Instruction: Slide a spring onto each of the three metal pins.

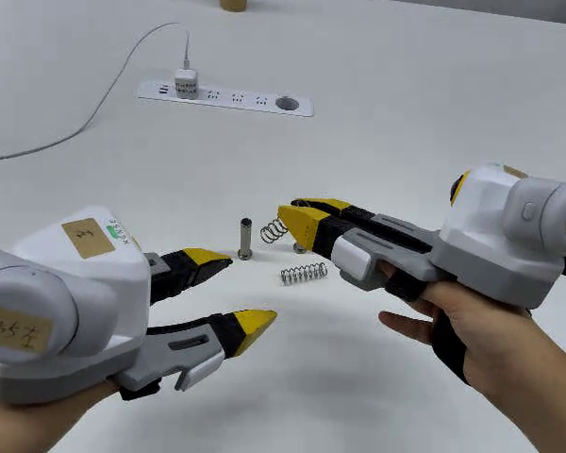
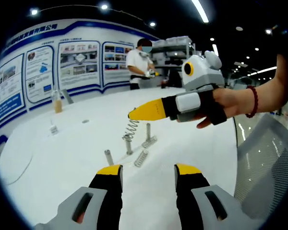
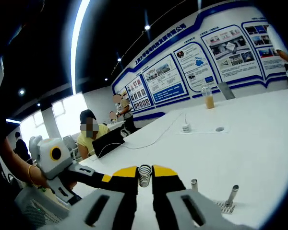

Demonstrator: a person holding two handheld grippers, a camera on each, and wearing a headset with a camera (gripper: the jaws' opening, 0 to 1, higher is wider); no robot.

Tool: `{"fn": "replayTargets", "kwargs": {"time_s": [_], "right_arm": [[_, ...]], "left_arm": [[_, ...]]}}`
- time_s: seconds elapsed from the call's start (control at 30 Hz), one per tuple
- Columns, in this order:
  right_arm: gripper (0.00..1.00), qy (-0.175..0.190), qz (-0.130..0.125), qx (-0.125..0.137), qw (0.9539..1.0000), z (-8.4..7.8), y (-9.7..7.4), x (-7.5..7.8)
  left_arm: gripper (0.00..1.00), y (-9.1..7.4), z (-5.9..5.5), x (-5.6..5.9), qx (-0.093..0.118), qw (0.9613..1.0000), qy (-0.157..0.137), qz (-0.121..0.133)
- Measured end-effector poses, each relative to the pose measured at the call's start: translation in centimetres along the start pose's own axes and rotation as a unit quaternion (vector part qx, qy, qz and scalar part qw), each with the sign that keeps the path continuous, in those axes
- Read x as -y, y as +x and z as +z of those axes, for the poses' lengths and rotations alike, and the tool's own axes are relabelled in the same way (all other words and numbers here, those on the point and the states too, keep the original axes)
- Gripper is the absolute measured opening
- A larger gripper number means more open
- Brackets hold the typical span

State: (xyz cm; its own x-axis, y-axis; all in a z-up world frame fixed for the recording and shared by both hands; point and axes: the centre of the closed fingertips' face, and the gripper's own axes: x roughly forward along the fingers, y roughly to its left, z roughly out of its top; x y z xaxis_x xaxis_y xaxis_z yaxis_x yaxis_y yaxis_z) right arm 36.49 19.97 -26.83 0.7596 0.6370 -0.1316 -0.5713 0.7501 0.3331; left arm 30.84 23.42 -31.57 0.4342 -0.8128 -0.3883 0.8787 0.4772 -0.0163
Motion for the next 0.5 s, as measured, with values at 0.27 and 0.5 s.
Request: {"fn": "replayTargets", "kwargs": {"time_s": [0.27,0.5], "right_arm": [[0.12,-0.044,-0.006,-0.011,0.999,-0.4,1.7,0.6],[0.12,-0.063,-0.016,-0.017,0.9978,-0.8,2.9,1.4]], "left_arm": [[0.5,-0.1,-0.5,-0.6,0.0,0.9998,-0.012,0.014],[0.57,0.0,-1.1,-0.7,-0.006,0.9997,-0.014,0.019]]}}
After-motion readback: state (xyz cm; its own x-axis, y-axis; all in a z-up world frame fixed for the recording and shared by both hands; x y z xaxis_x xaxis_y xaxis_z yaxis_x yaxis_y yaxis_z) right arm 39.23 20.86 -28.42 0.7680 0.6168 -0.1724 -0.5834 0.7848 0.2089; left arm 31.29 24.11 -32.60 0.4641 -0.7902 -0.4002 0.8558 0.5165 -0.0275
